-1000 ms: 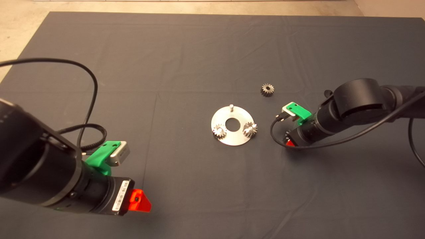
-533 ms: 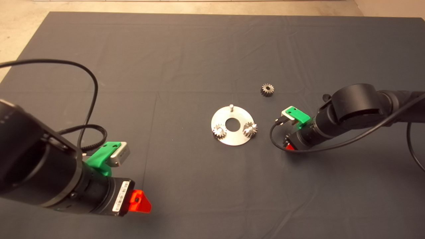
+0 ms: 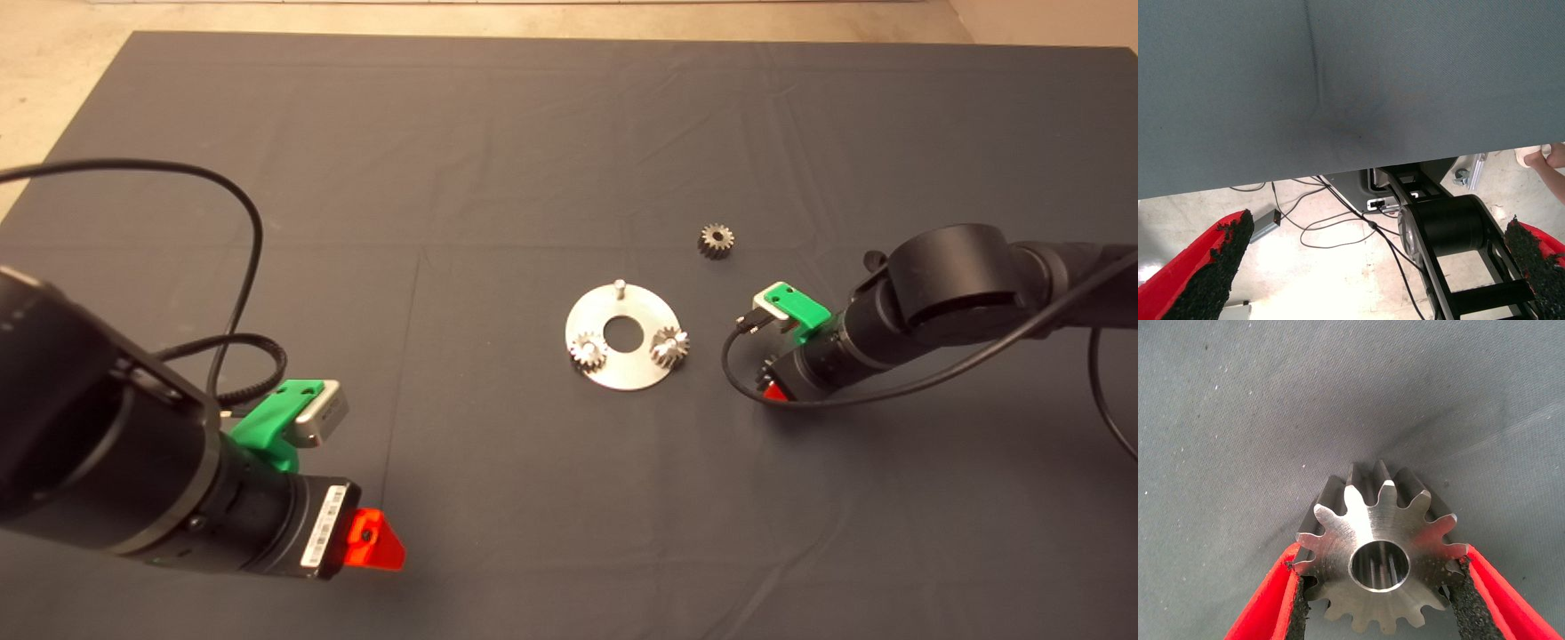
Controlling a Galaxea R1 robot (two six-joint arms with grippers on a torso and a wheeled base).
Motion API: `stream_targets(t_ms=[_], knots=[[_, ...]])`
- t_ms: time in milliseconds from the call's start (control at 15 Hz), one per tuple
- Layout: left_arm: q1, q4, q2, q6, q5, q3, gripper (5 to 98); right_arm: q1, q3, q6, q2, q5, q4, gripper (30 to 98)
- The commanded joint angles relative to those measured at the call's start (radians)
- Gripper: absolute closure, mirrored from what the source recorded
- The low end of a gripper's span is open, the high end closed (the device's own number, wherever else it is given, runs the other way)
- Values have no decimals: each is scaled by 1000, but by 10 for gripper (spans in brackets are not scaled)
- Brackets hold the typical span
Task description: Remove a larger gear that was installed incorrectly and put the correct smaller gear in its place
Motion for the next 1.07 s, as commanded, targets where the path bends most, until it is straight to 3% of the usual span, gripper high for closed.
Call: stream_targets(t_ms=[0,800,1000], knots=[[-4,-16,-3,-4,0,14,61,25,32,4,-2,1,-34,817],[-4,-16,-3,-5,0,14,61,31,70,16,-1,1,-31,767],[-4,-16,-5,-7,1,14,61,35,151,102,-18,-6,-31,710]])
